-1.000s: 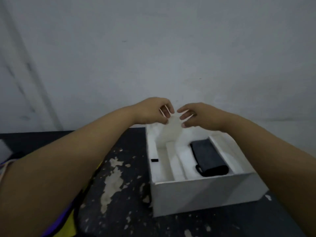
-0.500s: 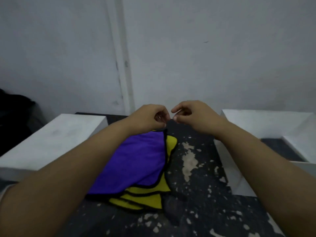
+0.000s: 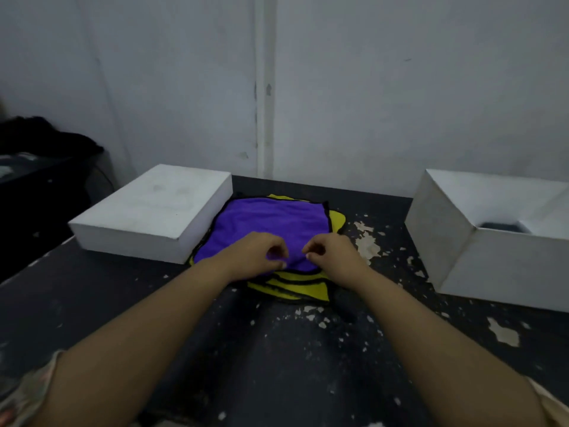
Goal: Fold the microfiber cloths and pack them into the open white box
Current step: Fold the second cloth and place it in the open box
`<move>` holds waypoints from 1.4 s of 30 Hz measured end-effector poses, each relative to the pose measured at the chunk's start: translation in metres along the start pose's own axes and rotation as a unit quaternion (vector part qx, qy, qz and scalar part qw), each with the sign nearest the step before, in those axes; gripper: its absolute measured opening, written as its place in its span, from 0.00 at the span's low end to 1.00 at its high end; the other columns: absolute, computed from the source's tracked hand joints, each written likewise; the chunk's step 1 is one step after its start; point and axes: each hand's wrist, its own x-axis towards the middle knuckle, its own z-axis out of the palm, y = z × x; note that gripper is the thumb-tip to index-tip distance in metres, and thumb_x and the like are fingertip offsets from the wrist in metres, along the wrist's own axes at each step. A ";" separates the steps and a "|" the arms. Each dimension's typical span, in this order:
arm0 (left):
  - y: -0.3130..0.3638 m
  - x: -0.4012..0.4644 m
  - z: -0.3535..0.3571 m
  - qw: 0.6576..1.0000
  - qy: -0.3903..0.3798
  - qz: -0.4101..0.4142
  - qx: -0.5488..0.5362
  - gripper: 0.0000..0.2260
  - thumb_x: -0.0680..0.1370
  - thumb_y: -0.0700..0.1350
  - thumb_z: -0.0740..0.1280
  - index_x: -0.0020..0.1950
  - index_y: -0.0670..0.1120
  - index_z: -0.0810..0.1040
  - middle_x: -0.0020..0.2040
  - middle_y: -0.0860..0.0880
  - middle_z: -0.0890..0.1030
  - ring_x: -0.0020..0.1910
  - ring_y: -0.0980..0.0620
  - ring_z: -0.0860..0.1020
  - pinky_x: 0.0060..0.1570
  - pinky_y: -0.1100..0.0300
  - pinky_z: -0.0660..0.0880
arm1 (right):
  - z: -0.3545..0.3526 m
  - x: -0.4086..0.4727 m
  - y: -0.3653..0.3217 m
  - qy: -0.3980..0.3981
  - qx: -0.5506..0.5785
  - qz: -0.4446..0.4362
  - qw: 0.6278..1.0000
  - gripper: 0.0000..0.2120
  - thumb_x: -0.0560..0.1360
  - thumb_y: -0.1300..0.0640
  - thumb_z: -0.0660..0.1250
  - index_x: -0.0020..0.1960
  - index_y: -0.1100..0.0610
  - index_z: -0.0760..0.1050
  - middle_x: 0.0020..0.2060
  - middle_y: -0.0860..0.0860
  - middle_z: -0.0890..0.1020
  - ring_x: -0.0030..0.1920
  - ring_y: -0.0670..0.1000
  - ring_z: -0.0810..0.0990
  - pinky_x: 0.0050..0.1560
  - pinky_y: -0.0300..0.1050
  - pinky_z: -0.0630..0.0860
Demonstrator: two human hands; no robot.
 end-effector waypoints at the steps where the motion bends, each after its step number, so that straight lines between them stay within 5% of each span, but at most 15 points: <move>1: -0.003 -0.006 0.005 1.000 -0.005 -0.005 0.007 0.11 0.73 0.47 0.70 0.53 0.46 0.79 0.52 0.48 0.82 0.52 0.52 0.77 0.55 0.58 0.72 | 0.006 -0.004 0.001 0.001 -0.010 0.007 1.000 0.08 0.75 0.62 0.66 0.52 0.60 0.80 0.51 0.55 0.83 0.51 0.51 0.80 0.50 0.38 0.71; 8: -0.008 -0.019 0.023 0.997 0.068 -0.034 -0.019 0.14 0.71 0.47 0.72 0.56 0.46 0.79 0.55 0.49 0.81 0.55 0.52 0.77 0.50 0.67 0.67 | 0.027 -0.015 0.001 0.028 -0.074 0.011 0.997 0.14 0.73 0.56 0.69 0.58 0.58 0.78 0.56 0.54 0.81 0.56 0.54 0.78 0.57 0.45 0.73; 11: -0.007 -0.017 0.028 0.995 0.080 -0.050 -0.031 0.12 0.71 0.47 0.72 0.53 0.46 0.80 0.53 0.48 0.82 0.53 0.50 0.78 0.52 0.63 0.71 | 0.027 -0.016 -0.003 0.012 -0.132 0.004 0.991 0.15 0.74 0.55 0.68 0.59 0.57 0.78 0.55 0.56 0.82 0.55 0.55 0.79 0.57 0.47 0.74; 16: -0.002 -0.012 0.029 0.993 0.091 -0.079 -0.015 0.10 0.76 0.52 0.65 0.49 0.47 0.78 0.49 0.47 0.82 0.49 0.48 0.77 0.49 0.54 0.73 | 0.031 -0.013 -0.010 0.034 -0.210 -0.018 0.977 0.12 0.78 0.57 0.58 0.51 0.61 0.78 0.46 0.58 0.82 0.47 0.58 0.79 0.45 0.50 0.72; 19: 0.003 -0.011 0.026 0.993 0.088 -0.083 0.003 0.13 0.76 0.55 0.64 0.56 0.48 0.77 0.51 0.46 0.81 0.51 0.47 0.77 0.49 0.55 0.72 | 0.034 -0.011 -0.009 0.061 -0.232 -0.035 0.970 0.09 0.80 0.58 0.56 0.53 0.61 0.72 0.47 0.58 0.80 0.46 0.59 0.78 0.39 0.47 0.67; 22: 0.002 -0.010 0.024 0.993 0.084 -0.077 0.032 0.20 0.76 0.56 0.64 0.66 0.52 0.73 0.57 0.46 0.81 0.58 0.47 0.76 0.55 0.55 0.71 | 0.033 -0.007 -0.007 0.081 -0.201 -0.023 0.976 0.06 0.78 0.60 0.57 0.51 0.61 0.71 0.45 0.58 0.80 0.44 0.59 0.77 0.37 0.47 0.66; 29: -0.002 -0.014 0.020 0.990 0.086 -0.036 0.105 0.14 0.79 0.46 0.59 0.62 0.47 0.75 0.56 0.43 0.80 0.54 0.41 0.77 0.49 0.51 0.74 | 0.002 0.004 -0.015 0.101 -0.140 -0.014 0.985 0.02 0.73 0.66 0.58 0.44 0.64 0.70 0.40 0.60 0.75 0.38 0.57 0.69 0.36 0.49 0.62; 34: -0.025 -0.010 -0.019 0.988 0.105 -0.084 0.074 0.10 0.78 0.43 0.62 0.58 0.45 0.77 0.55 0.42 0.80 0.55 0.42 0.77 0.52 0.52 0.74 | -0.036 0.016 -0.023 0.108 -0.173 -0.069 0.977 0.09 0.73 0.66 0.58 0.52 0.65 0.72 0.50 0.61 0.78 0.50 0.61 0.74 0.44 0.50 0.67; 42: -0.034 0.009 -0.133 0.961 0.259 -0.096 0.016 0.06 0.75 0.41 0.68 0.50 0.43 0.83 0.47 0.43 0.83 0.48 0.46 0.78 0.45 0.60 0.67 | -0.115 0.043 -0.028 0.214 -0.107 -0.071 0.968 0.09 0.77 0.66 0.56 0.53 0.64 0.73 0.48 0.61 0.78 0.44 0.58 0.74 0.40 0.45 0.66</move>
